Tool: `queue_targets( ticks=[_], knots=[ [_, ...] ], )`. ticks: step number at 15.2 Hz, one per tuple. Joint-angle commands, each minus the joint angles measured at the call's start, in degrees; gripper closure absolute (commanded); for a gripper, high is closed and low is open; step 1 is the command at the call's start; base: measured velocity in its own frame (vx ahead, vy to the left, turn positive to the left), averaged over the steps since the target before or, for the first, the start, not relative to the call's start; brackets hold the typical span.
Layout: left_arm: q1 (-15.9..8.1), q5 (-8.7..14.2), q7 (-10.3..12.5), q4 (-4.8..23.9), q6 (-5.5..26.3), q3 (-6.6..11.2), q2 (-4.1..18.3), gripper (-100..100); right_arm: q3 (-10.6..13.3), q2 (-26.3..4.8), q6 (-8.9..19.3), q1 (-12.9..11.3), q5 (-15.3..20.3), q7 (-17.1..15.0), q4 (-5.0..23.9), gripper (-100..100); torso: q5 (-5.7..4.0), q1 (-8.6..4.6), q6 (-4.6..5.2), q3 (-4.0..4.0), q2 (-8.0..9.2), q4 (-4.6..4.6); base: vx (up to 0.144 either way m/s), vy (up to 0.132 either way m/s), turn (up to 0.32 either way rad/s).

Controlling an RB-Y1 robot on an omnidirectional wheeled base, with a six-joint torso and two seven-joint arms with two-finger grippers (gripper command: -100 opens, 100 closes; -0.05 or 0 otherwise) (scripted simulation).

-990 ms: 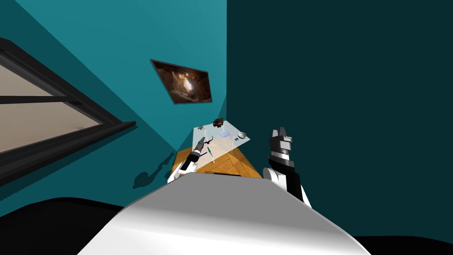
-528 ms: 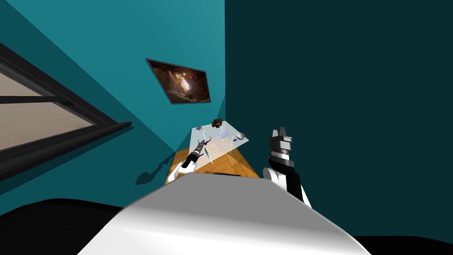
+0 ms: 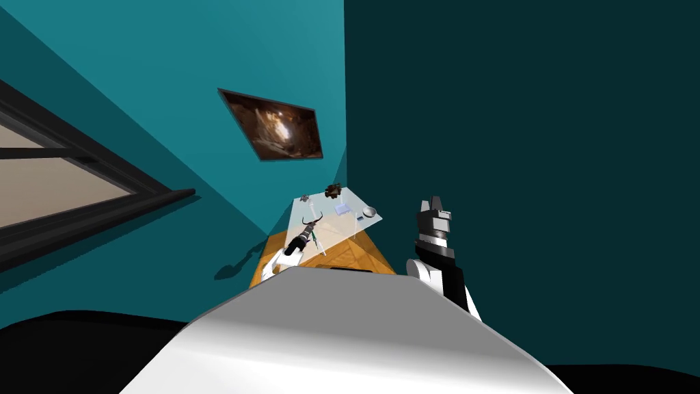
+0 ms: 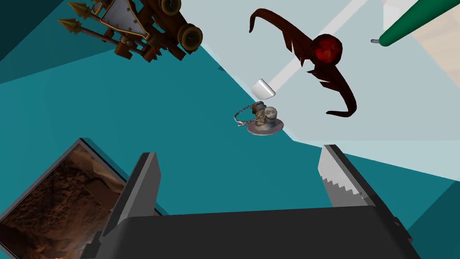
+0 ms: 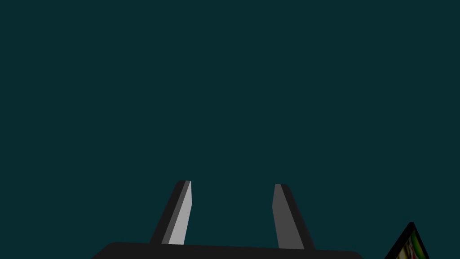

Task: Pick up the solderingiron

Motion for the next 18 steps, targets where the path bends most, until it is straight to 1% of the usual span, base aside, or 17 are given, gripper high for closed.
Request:
queue_targets(
  ticks=[1,2,3,4,5,6,7,8,9,10,11,12,13,14,15,16,18],
  knots=[
    [-0.32,-0.11,-0.36,1.59,0.49,0.11,0.38,-100,0.00,0.00,0.00,0.00,0.00,0.00,0.00,0,0.00,0.00,0.00,0.00,0.00,0.00,0.031,-0.061,0.005],
    [-1.20,-0.68,-1.29,3.73,2.60,0.29,0.80,-100,0.00,0.00,0.00,0.00,0.00,0.00,0.00,0,0.01,0.08,0.00,0.03,0.05,0.01,0.033,-0.074,0.003],
    [-1.20,-0.68,-1.29,3.73,2.60,0.29,0.80,-100,0.00,0.00,0.00,0.00,0.00,0.00,0.00,0,0.02,0.09,-0.01,0.05,0.08,0.02,0.034,-0.077,0.011],
    [-2.07,-1.25,-2.20,5.84,4.67,0.47,1.20,-100,0.00,0.00,0.00,0.00,0.00,0.00,0.00,0,0.02,0.09,-0.01,0.05,0.09,0.02,0.044,-0.093,0.014],
    [-2.07,-1.25,-2.20,5.84,4.67,0.47,1.20,-100,0.00,0.00,0.00,0.00,0.00,0.00,0.00,0,0.02,0.04,0.00,0.04,0.07,0.02,0.051,-0.096,0.012],
    [-2.92,-1.81,-3.10,7.91,6.46,0.65,1.58,-100,0.00,0.00,0.00,0.00,0.00,0.00,0.00,0,0.00,0.02,0.00,0.03,0.05,0.01,0.061,-0.088,0.013],
    [-2.92,-1.81,-3.10,7.91,6.70,0.65,1.58,-100,0.00,0.00,0.00,0.00,0.00,0.00,0.00,0,0.00,0.03,-0.01,0.02,0.03,0.01,0.068,-0.081,0.015],
    [-3.75,-2.35,-3.98,9.93,8.43,0.82,1.94,-100,0.00,0.00,0.00,0.00,0.00,0.00,0.00,0,0.01,0.05,-0.01,0.00,0.00,0.00,0.066,-0.088,0.013],
    [-3.75,-2.35,-3.98,9.93,8.68,0.82,1.94,-100,0.00,0.00,0.00,0.00,0.00,0.00,0.00,0,0.01,0.04,0.00,-0.01,-0.02,0.00,0.060,-0.084,0.007],
    [-4.56,-2.88,-4.82,11.82,10.60,0.99,2.28,-100,0.00,0.00,0.00,0.00,0.00,0.00,0.00,0,0.01,0.05,-0.01,-0.01,-0.01,0.00,0.066,-0.094,0.007],
    [-4.56,-2.88,-4.82,11.89,10.60,0.99,2.28,-100,0.00,0.00,0.00,0.00,0.00,0.00,0.00,0,0.00,0.03,-0.01,-0.01,-0.02,0.00,0.061,-0.090,0.014],
    [-5.34,-3.38,-5.64,13.53,12.45,1.16,2.59,-100,0.00,0.00,0.00,0.00,0.00,0.00,0.00,0,0.00,0.03,-0.01,-0.01,-0.01,0.00,0.049,-0.080,0.017],
    [-5.34,-3.38,-5.64,13.78,12.45,1.16,2.59,-100,0.00,0.00,0.00,0.00,0.00,0.00,0.00,0,0.01,0.05,-0.01,0.01,0.01,0.00,0.036,-0.076,0.011],
    [-6.08,-3.87,-6.42,15.59,14.23,1.31,2.89,-100,0.00,0.00,0.00,0.00,0.00,0.00,0.00,0,0.01,0.07,-0.01,0.03,0.05,0.01,0.046,-0.081,0.008],
    [-6.08,-3.87,-6.42,15.59,14.23,1.31,2.89,-100,0.00,0.00,0.00,0.00,0.00,0.00,0.00,0,0.01,0.07,-0.01,0.03,0.05,0.01,0.051,-0.077,0.008],
    [-6.79,-4.33,-7.17,17.31,15.91,1.46,3.16,-100,0.00,0.00,0.00,0.00,0.00,0.00,0.00,0,0.01,0.08,-0.01,0.03,0.04,0.01,0.054,-0.085,0.012],
    [-7.46,-4.77,-7.87,18.94,17.51,1.60,3.41,-100,0.00,0.00,0.00,0.00,0.00,0.00,0.00,0,0.01,0.06,-0.01,0.02,0.03,0.01,0.054,-0.077,0.012]
  ],
)
